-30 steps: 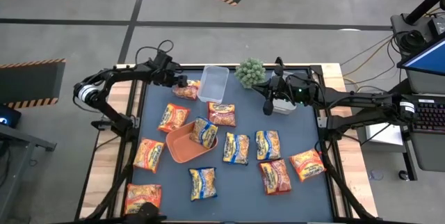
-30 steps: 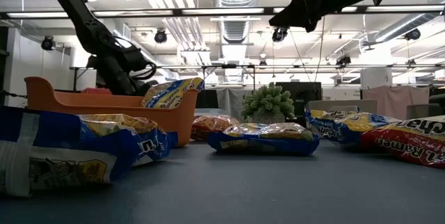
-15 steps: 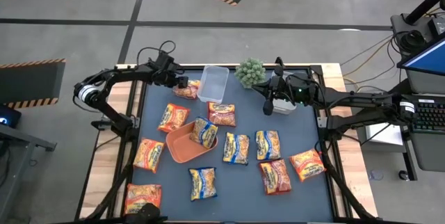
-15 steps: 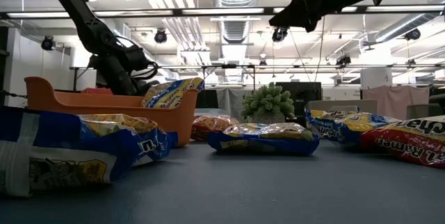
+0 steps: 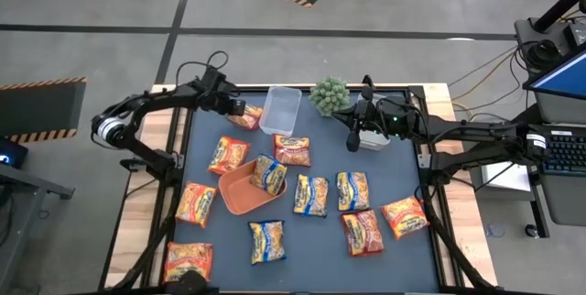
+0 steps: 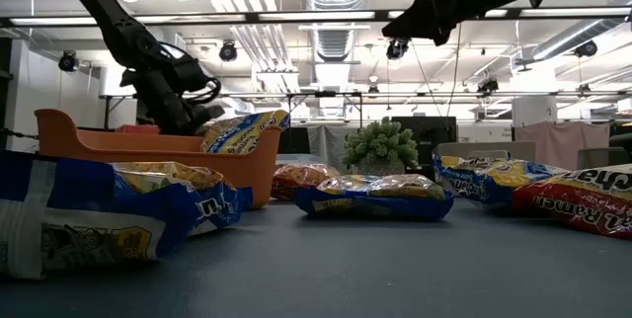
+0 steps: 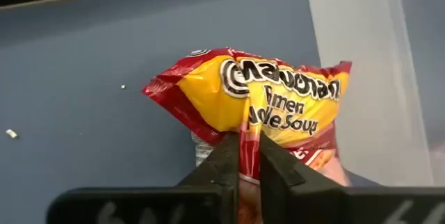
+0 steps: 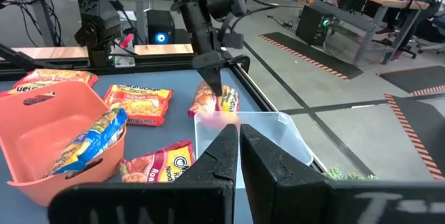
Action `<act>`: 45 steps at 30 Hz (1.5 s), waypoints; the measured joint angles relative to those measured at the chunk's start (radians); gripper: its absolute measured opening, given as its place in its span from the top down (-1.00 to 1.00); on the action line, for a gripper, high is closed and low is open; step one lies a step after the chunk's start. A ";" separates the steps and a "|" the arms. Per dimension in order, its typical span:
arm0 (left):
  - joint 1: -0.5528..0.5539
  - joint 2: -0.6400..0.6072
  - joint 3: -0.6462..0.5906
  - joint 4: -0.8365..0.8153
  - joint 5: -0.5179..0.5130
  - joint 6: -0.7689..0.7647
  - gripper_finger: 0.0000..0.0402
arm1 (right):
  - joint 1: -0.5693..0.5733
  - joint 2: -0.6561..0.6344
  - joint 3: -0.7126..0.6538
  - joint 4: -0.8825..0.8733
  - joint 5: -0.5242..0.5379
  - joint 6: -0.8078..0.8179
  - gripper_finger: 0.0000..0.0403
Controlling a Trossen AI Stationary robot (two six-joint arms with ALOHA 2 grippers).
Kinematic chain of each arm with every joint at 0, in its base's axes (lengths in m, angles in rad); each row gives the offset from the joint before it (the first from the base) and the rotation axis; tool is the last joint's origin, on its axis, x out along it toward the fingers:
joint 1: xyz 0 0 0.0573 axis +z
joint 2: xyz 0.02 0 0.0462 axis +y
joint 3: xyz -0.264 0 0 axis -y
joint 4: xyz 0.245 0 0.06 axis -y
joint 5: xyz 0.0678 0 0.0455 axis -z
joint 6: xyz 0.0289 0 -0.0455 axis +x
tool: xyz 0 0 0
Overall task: Sort Maruchan noodles
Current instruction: Put the red noodle pack into the transparent bin
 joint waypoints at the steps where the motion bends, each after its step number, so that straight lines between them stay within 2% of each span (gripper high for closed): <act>1: -0.001 -0.008 0.000 -0.005 0.001 0.006 0.98 | 0.000 0.000 0.000 0.000 0.000 0.000 0.96; 7: -0.002 -0.123 -0.001 -0.008 0.002 0.082 0.99 | 0.000 0.000 0.000 0.000 0.000 0.000 0.96; 14: -0.016 -0.347 0.000 0.000 0.012 0.214 1.00 | 0.000 0.000 0.000 0.000 0.000 -0.001 0.96; 17: -0.039 -0.429 0.000 0.043 0.012 0.264 1.00 | 0.000 0.000 0.000 0.000 0.000 -0.002 0.96; 21: -0.092 -0.476 0.000 0.149 0.020 0.285 1.00 | 0.000 0.000 0.000 0.001 0.001 -0.010 0.96; 25: -0.159 -0.470 0.001 0.265 0.045 0.365 1.00 | 0.000 0.000 0.000 0.001 0.001 -0.017 0.96; 27: -0.182 -0.456 0.002 0.285 0.041 0.467 1.00 | 0.000 0.000 0.000 0.000 0.001 -0.018 0.96; 29: -0.197 -0.434 0.002 0.297 0.020 0.584 1.00 | 0.000 0.000 0.000 0.001 0.001 -0.020 0.96; 32: -0.218 -0.399 0.003 0.335 -0.048 0.643 1.00 | 0.000 0.000 0.000 0.000 0.001 -0.026 0.96; 39: -0.245 -0.261 0.080 0.327 -0.082 0.739 1.00 | 0.000 0.000 0.000 0.000 0.001 -0.034 0.96; 45: -0.260 -0.102 0.254 0.176 -0.096 0.956 1.00 | 0.000 0.000 0.000 0.000 0.001 -0.036 0.96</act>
